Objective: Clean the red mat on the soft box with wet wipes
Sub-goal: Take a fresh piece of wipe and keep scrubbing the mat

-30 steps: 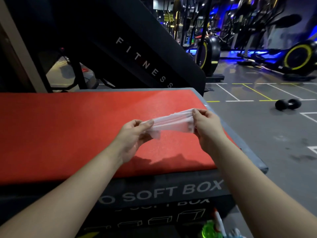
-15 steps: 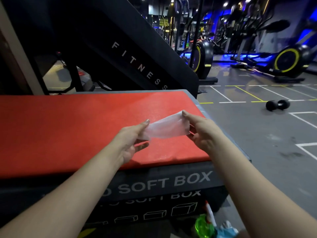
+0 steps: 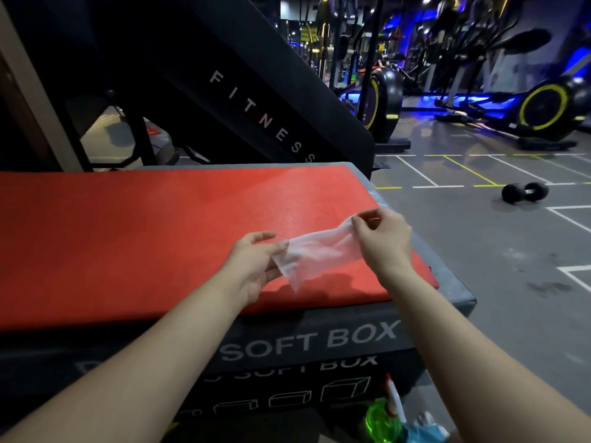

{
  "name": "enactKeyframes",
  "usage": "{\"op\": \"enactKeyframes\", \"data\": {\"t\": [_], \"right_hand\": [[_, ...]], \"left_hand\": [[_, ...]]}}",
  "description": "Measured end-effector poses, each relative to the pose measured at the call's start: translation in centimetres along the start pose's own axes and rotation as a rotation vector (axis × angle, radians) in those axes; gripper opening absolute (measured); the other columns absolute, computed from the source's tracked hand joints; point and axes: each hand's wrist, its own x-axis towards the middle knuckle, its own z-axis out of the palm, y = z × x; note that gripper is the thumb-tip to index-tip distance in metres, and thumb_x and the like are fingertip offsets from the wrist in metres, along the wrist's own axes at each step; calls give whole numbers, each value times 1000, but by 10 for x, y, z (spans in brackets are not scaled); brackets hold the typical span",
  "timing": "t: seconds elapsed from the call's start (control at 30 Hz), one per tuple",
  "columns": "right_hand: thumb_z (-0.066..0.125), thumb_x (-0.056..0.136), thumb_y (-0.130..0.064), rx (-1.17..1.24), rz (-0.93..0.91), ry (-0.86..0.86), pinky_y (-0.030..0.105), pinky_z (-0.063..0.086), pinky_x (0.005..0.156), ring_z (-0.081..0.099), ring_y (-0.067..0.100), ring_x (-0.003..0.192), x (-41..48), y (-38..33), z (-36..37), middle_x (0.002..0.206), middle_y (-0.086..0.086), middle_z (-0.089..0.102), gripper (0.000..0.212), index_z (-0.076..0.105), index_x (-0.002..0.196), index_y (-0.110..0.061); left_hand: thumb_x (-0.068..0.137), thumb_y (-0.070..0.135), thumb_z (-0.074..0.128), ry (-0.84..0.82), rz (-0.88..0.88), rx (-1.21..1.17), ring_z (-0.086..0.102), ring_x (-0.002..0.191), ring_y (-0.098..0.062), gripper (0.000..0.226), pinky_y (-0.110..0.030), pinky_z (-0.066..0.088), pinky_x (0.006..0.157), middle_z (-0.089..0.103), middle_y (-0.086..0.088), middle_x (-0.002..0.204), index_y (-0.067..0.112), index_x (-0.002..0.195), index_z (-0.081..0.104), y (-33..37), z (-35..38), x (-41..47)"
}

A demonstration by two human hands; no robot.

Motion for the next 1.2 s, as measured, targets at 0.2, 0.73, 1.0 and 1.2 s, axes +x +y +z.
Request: {"op": "enactKeyframes", "data": {"t": [0.2, 0.73, 1.0, 1.2], "right_hand": [[69, 85, -34, -77, -397, -325, 34, 56, 73, 70, 6, 80, -29, -22, 36, 86, -10, 76, 12, 76, 93, -30], [44, 82, 2, 216, -153, -578, 46, 55, 90, 69, 19, 96, -12, -12, 19, 92, -6, 75, 40, 74, 86, -24], [39, 83, 11, 357, -169, -583, 30, 55, 85, 68, 9, 94, -16, -20, 26, 97, -4, 74, 43, 70, 97, -16], [77, 83, -28, 487, 104, -858, 43, 52, 97, 62, 17, 117, -1, 0, 20, 131, 0, 61, 61, 52, 138, -20]], "left_hand": [[103, 22, 57, -43, -75, -30, 63, 48, -14, 13, -26, 55, 46, 64, -3, 60, 13, 95, 63, 3, 13, 16], [74, 30, 83, -184, -11, 39, 72, 85, -19, 54, -32, 58, 70, 77, -9, 102, 5, 119, 69, 11, 0, 20], [79, 20, 79, -308, 138, 106, 72, 96, -24, 49, -29, 59, 73, 74, -16, 114, 5, 123, 65, 16, -6, 14], [94, 5, 65, -363, 168, 55, 72, 91, -21, 33, -33, 62, 74, 73, -11, 115, 8, 127, 61, 28, -14, 13]]}}
